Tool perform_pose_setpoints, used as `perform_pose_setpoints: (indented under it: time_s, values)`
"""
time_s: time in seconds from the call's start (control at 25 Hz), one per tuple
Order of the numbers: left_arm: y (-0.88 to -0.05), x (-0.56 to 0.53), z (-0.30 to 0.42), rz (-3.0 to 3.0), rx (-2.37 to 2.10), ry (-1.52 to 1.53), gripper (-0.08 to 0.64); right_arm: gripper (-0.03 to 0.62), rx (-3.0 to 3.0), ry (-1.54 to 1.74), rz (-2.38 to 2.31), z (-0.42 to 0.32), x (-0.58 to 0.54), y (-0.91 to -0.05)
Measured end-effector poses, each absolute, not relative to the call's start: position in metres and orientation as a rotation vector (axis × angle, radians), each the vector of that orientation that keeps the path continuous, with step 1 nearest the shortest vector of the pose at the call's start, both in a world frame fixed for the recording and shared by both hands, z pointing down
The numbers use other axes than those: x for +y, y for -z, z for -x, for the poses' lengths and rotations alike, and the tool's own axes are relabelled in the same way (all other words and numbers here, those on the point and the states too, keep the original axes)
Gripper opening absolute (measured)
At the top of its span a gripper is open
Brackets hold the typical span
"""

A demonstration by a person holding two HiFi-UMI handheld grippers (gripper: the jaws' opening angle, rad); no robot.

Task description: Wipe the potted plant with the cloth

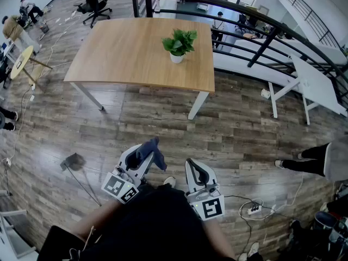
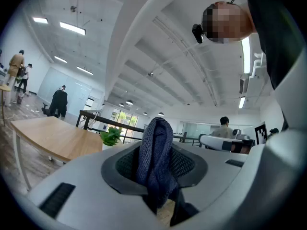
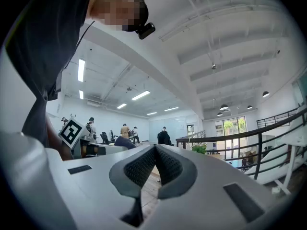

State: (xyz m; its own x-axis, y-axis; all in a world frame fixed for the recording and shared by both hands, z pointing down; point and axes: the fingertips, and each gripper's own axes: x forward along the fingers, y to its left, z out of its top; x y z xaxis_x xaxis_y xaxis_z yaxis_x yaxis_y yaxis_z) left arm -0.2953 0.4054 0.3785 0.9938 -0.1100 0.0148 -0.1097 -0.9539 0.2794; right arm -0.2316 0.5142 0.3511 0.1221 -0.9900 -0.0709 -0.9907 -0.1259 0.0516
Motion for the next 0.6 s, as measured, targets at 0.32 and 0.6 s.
perform_pose_setpoints:
  time_s: [0.32, 0.6]
  values:
    - [-0.379, 0.411, 0.276, -2.873, -0.218, 0.009, 0.150, 0.018, 1.895, 0.047, 2.350, 0.190, 0.523, -0.367]
    - [-0.377, 0.404, 0.262, -2.888, -0.271, 0.012, 0.150, 0.018, 1.885, 0.075, 2.374, 0.169, 0.520, -0.374]
